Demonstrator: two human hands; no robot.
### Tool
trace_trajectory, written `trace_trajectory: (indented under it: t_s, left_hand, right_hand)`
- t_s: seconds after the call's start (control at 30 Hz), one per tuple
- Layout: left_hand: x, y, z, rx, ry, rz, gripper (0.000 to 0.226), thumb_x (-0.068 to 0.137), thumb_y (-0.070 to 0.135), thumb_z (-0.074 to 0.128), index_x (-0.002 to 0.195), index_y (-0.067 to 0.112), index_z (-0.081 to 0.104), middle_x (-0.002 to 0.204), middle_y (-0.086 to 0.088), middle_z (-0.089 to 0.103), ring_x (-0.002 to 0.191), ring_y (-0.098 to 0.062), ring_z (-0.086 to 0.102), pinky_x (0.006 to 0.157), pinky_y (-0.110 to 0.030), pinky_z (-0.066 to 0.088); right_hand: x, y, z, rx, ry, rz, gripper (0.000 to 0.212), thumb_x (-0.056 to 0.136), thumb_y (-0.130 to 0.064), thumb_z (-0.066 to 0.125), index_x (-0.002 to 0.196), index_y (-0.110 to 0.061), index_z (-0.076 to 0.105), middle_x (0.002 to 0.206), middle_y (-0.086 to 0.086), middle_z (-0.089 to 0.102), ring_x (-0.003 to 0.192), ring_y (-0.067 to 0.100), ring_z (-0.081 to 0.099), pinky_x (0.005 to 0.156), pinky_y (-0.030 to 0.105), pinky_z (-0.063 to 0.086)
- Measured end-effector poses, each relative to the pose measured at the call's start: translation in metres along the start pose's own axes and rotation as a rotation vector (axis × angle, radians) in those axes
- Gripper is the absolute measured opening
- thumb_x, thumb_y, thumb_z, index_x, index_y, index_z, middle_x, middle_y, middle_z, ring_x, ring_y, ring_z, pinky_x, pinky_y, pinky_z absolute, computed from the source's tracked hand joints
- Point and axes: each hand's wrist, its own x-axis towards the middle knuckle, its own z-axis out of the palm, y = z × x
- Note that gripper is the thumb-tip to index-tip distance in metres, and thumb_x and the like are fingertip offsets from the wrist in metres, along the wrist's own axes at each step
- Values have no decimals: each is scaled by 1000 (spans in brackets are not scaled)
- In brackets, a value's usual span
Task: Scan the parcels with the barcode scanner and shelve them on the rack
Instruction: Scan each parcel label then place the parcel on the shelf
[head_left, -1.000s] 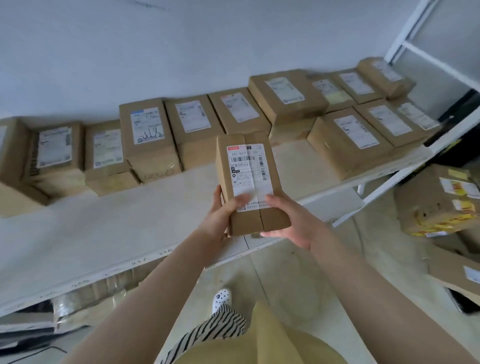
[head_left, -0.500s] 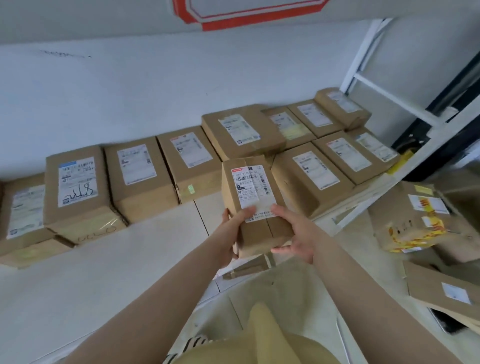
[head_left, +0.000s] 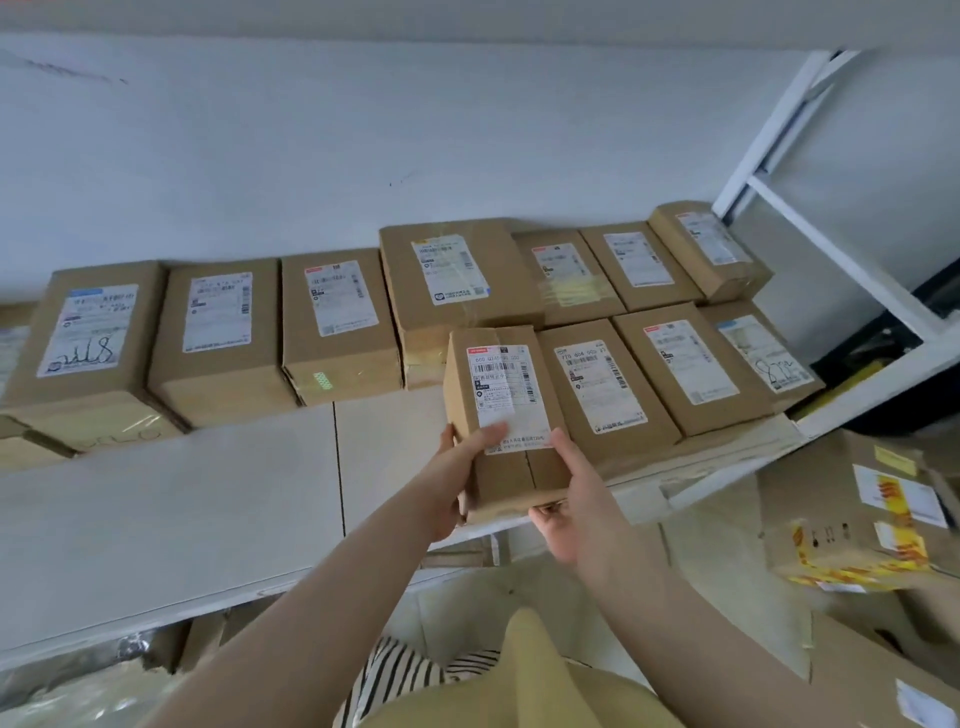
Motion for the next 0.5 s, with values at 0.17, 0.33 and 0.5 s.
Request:
trace_trajectory:
  t_s: [0.17, 0.33, 0.5]
  left_hand:
    - [6, 5, 8, -30, 67, -32, 56, 92, 50, 65, 139, 28, 46, 116, 4, 64, 99, -17, 60, 95, -54, 42]
    - [6, 10, 19, 15, 87, -24, 63, 87, 51, 70, 137, 24, 44, 120, -2, 65, 98, -20, 62, 86, -47, 50]
    - [7, 8, 25, 13, 139, 4, 65, 83, 52, 75, 136, 27, 46, 119, -2, 67, 100, -21, 65, 68, -33, 45]
  right_hand:
    - [11, -8, -5, -25, -25, 29, 54, 71, -34, 86, 115, -12, 64, 113, 13, 71, 108, 28, 65, 107, 43, 48]
    - [14, -12, 0, -122, -61, 67, 67, 71, -37, 87, 125, -15, 54, 117, 12, 59, 120, 33, 54, 114, 53, 37]
    - [18, -10, 2, -160, -33, 91, 74, 73, -43, 86, 131, -19, 48, 141, 14, 49, 141, 37, 37, 109, 57, 42]
